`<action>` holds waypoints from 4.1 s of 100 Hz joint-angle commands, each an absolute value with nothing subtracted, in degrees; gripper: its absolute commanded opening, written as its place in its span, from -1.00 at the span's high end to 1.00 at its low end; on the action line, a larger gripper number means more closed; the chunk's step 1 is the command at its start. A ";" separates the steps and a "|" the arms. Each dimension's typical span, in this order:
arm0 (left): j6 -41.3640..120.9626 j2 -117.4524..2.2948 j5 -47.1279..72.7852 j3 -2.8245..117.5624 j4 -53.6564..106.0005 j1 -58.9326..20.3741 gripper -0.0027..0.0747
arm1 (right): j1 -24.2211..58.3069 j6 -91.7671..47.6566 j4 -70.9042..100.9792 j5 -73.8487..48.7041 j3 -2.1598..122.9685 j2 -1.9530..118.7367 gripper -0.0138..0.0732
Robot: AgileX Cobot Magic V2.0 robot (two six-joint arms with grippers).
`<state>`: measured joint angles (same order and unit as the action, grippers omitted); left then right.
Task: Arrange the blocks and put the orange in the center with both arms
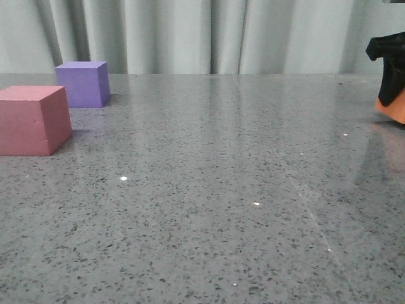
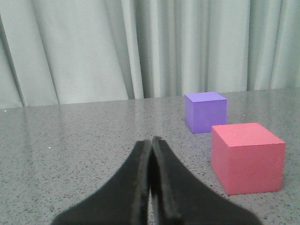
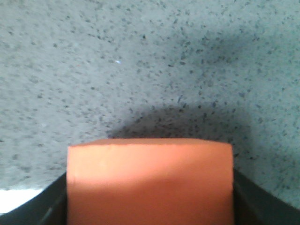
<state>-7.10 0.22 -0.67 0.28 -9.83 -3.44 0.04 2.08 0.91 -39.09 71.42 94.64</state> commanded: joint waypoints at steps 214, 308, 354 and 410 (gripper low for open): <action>-7.34 2.08 -4.90 -2.88 -9.34 -3.38 0.98 | 38.18 47.13 -17.54 -50.04 104.75 113.48 -0.80; -7.34 2.08 -4.90 -2.88 -9.34 -3.38 0.98 | 35.58 35.31 -30.52 -46.38 77.86 72.56 -0.79; -7.34 2.08 -4.90 -2.88 -9.34 -3.38 0.98 | 35.14 35.31 -30.63 -46.21 57.61 51.91 0.77; -7.34 2.08 -4.90 -2.88 -9.34 -3.38 0.98 | 35.14 35.31 -30.49 -48.07 56.88 47.13 0.84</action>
